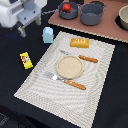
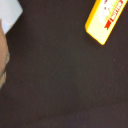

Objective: Interact with the objects in diverse but meaningful ways.

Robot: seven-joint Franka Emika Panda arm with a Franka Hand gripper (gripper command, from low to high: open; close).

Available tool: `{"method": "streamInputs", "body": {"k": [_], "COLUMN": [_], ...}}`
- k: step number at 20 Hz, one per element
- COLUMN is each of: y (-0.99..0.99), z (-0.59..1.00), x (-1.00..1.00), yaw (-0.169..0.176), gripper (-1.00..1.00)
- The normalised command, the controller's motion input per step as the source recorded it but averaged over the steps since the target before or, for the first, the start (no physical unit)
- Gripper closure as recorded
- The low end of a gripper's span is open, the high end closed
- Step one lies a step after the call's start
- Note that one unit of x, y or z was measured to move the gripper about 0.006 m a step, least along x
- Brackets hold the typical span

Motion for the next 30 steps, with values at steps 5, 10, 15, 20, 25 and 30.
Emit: {"method": "streamInputs", "body": {"k": [5,10,15,20,25,30], "y": [-0.46,-0.14,0.03,0.0,-0.01,0.0], "z": [-0.47,-0.39,-0.32,-0.37,-0.39,-0.4], "x": [0.0,0.05,0.11,0.03,0.0,0.01], "yaw": [-0.104,-0.157,-0.112,-0.075,-0.046,-0.042], "gripper": [-1.0,-1.0,-1.0,-1.0,-1.0,-1.0]}}
